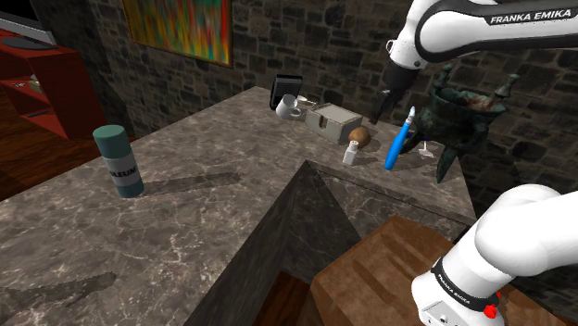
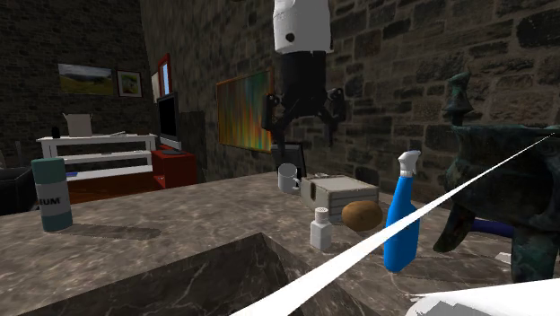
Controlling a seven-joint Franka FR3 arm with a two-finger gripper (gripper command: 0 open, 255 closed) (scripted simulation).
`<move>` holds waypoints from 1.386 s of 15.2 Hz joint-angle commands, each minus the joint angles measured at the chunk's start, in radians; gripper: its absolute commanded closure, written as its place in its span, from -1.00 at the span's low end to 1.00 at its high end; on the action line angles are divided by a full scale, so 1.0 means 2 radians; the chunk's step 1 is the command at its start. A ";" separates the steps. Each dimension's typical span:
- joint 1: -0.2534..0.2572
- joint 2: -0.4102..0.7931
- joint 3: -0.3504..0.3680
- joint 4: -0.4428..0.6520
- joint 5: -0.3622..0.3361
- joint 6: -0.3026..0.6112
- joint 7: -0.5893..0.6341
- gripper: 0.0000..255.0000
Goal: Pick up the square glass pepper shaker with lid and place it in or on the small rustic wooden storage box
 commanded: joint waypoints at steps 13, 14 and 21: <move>-0.010 0.210 -0.062 0.005 -0.013 0.207 -0.077 -1.00; -0.010 0.215 -0.063 0.003 -0.013 0.214 -0.077 -1.00; -0.011 0.244 -0.067 -0.008 -0.011 0.255 -0.079 -1.00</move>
